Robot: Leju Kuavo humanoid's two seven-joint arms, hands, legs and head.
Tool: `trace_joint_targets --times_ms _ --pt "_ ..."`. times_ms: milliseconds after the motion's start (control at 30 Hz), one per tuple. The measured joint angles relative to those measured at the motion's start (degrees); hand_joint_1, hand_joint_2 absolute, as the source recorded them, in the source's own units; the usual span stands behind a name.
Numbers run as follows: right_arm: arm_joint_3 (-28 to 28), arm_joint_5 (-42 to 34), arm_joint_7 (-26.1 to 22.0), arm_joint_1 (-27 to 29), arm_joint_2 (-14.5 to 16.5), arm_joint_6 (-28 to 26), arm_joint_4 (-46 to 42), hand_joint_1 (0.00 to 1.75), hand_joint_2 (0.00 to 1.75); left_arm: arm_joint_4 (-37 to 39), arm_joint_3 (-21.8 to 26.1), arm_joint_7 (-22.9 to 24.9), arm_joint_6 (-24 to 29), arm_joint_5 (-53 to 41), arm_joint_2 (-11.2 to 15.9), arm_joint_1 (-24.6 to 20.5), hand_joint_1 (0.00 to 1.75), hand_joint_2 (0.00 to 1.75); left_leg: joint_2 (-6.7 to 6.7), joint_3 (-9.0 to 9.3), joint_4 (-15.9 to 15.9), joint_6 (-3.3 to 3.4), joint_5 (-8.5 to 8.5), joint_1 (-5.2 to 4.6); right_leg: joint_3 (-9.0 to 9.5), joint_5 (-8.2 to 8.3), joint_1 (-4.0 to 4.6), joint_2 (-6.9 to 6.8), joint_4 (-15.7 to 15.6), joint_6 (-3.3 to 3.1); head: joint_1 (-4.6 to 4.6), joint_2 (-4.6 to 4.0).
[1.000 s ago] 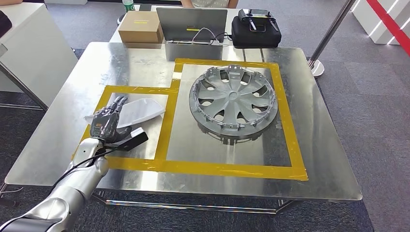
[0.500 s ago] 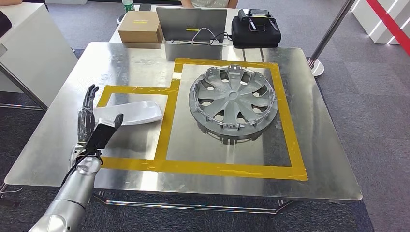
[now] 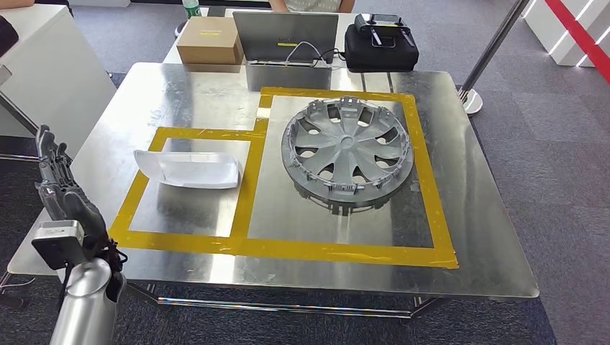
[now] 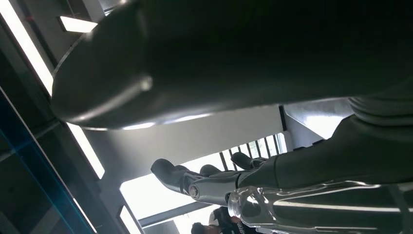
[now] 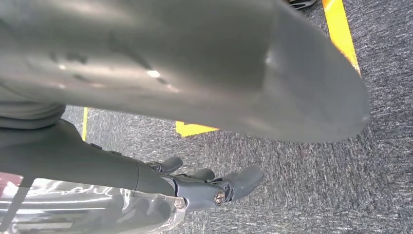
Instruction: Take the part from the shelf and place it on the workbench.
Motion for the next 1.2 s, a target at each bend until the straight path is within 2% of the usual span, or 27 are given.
trace_joint_targets --times_ms 233,367,433,500,567,600,633,667,733,767,800,900,933,967,1000,1067,1100,1133,1167,1200 --pt "0.0 0.5 -0.3 0.0 0.0 0.1 0.0 0.0 0.0 -6.4 0.2 0.0 0.2 0.7 -0.2 2.9 0.0 0.0 -0.01 0.02 0.1 0.04 -0.06 -0.06 0.04 0.02 -0.03 0.0 -0.1 0.04 0.0 0.0" --pt "0.0 0.7 -0.5 -0.1 0.1 0.2 0.0 0.0 0.0 -7.9 0.4 0.0 0.0 1.0 -0.2 3.5 0.0 0.0 -0.07 0.11 0.1 0.66 -0.29 -0.29 0.24 0.09 -0.21 -0.01 -0.4 0.65 -0.03 0.0" --pt "0.0 0.7 -0.5 -0.1 0.2 0.2 0.0 0.0 0.0 -8.3 0.5 0.0 -0.4 0.8 -0.3 3.6 0.0 0.0 0.08 0.47 -0.6 1.04 0.19 0.04 0.1 -0.59 -0.22 -0.04 0.4 0.89 0.01 0.0" --pt "0.0 0.7 -0.5 -0.2 0.2 0.2 0.0 0.0 0.0 -8.5 0.7 0.0 -0.9 0.5 -0.6 3.7 0.0 0.0 0.29 0.77 -1.3 1.29 0.54 0.39 -1.92 -3.61 -0.21 -0.08 5.1 1.07 0.05 0.0" --pt "0.0 0.7 -0.5 -0.1 0.2 0.2 0.0 0.0 0.0 -8.5 0.9 0.0 -1.2 0.1 -0.8 3.9 0.0 0.0 0.39 0.73 -1.3 1.33 0.59 0.43 -5.66 -7.16 -0.25 -0.09 12.9 1.37 0.05 0.0" --pt "0.0 0.7 -0.5 -0.1 0.2 0.2 0.0 0.0 0.0 -8.5 0.9 0.0 -1.3 -0.2 -1.0 4.0 0.0 0.0 0.41 0.69 -1.3 1.28 0.62 0.46 -7.0 -7.77 -0.32 -0.1 15.6 1.5 0.04 0.0" --pt "0.0 0.7 -0.5 0.0 0.2 0.2 0.0 0.0 0.0 -8.5 1.0 0.0 -1.4 -0.4 -1.1 4.0 0.0 0.0 0.4 0.67 -1.3 1.18 0.68 0.54 -7.33 -7.13 -0.43 -0.11 16.1 1.62 0.05 0.0" --pt "0.0 0.7 -0.5 0.0 0.2 0.2 0.0 0.0 0.0 -8.5 1.1 0.0 -1.6 -0.6 -1.3 4.1 0.0 0.0 0.38 0.66 -1.2 1.01 0.75 0.66 -6.53 -5.45 -0.6 -0.13 14.3 1.73 0.04 0.0" --pt "0.0 0.7 -0.5 -0.1 0.2 0.2 0.0 0.0 0.0 -8.5 1.2 0.0 -1.7 -0.9 -1.5 4.1 0.0 0.0 0.3 0.58 -1.0 0.36 0.89 0.86 -2.7 -1.41 -1.03 -0.12 6.4 2.06 0.11 0.0" --pt "0.0 0.7 -0.5 -0.1 0.2 0.2 0.0 0.0 0.0 -8.5 1.2 0.0 -1.8 -1.0 -1.5 4.1 0.0 0.0 0.21 0.49 -0.9 -0.07 0.99 0.86 -1.27 0.03 -1.1 0.05 3.3 1.94 0.1 0.0" --pt "0.0 0.7 -0.5 -0.1 0.3 0.2 0.0 0.0 0.0 -8.5 1.3 0.0 -1.9 -1.1 -1.6 4.1 0.0 0.0 0.12 0.37 -0.8 -0.51 1.13 0.79 -0.52 0.65 -1.13 0.23 1.5 1.71 0.13 0.0" --pt "0.0 0.8 -0.4 -0.2 0.5 0.2 0.1 0.0 0.0 -8.5 1.5 0.0 -2.2 -1.2 -1.6 4.1 0.0 0.0 -0.16 -0.04 -0.7 -1.62 1.75 0.83 -1.3 1.1 -1.01 0.45 1.2 0.24 0.01 0.0" --pt "0.0 0.8 -0.4 -0.3 0.5 0.2 0.1 0.0 0.0 -8.5 1.5 0.0 -2.3 -1.2 -1.7 4.2 0.0 0.0 -0.1 -0.29 -0.4 -1.9 1.22 0.92 -1.64 1.39 -1.01 0.35 1.2 -0.29 -0.07 0.0" --pt "0.0 0.8 -0.4 -0.3 0.5 0.2 0.1 0.0 0.0 -8.5 1.6 0.0 -2.3 -1.2 -1.7 4.2 0.0 0.0 0.01 -0.79 0.8 -2.14 -0.18 1.0 -2.04 1.76 -1.03 0.22 1.2 -0.8 -0.09 0.0" --pt "0.0 0.9 -0.4 -0.3 0.5 0.2 0.1 0.0 0.0 -8.5 1.7 0.0 -2.4 -1.2 -1.7 4.3 0.0 0.0 0.15 -1.65 3.2 -2.32 -2.49 1.04 -2.57 2.18 -1.02 0.07 1.2 -1.23 -0.14 0.0" --pt "0.0 1.0 -0.3 -0.2 0.5 0.2 0.1 0.0 0.0 -8.4 1.9 0.0 -2.6 -1.2 -1.8 4.4 0.0 0.0 0.29 -3.93 10.6 -2.54 -7.69 1.05 -3.71 3.03 -0.82 -0.17 1.3 -1.66 -0.19 0.0" --pt "0.0 1.0 -0.3 -0.2 0.5 0.2 0.1 0.0 0.0 -8.4 1.9 0.0 -2.7 -1.2 -1.8 4.5 0.0 0.0 0.31 -4.64 13.8 -2.55 -9.19 1.04 -4.29 3.48 -0.71 -0.28 1.3 -1.72 -0.21 0.0" --pt "0.0 1.1 -0.3 -0.2 0.5 0.2 0.1 0.0 0.0 -8.3 1.9 0.0 -2.9 -1.2 -1.9 4.7 0.0 0.0 0.31 -4.5 15.3 -2.49 -9.45 1.03 -4.82 3.9 -0.6 -0.36 1.3 -1.73 -0.21 0.0" --pt "0.0 1.1 -0.2 -0.2 0.5 0.2 0.1 0.0 0.0 -8.3 2.0 0.0 -3.1 -1.2 -1.9 4.8 0.0 0.0 0.32 -3.26 14.6 -2.34 -8.63 1.01 -5.28 4.3 -0.51 -0.41 1.3 -1.68 -0.21 0.0" --pt "0.0 1.2 -0.2 -0.2 0.5 0.2 0.1 0.0 0.0 -8.3 2.0 0.0 -3.5 -1.2 -2.0 4.9 0.0 0.0 0.31 -0.83 11.7 -2.08 -7.2 0.96 -5.67 4.67 -0.42 -0.43 1.3 -1.6 -0.22 0.0"
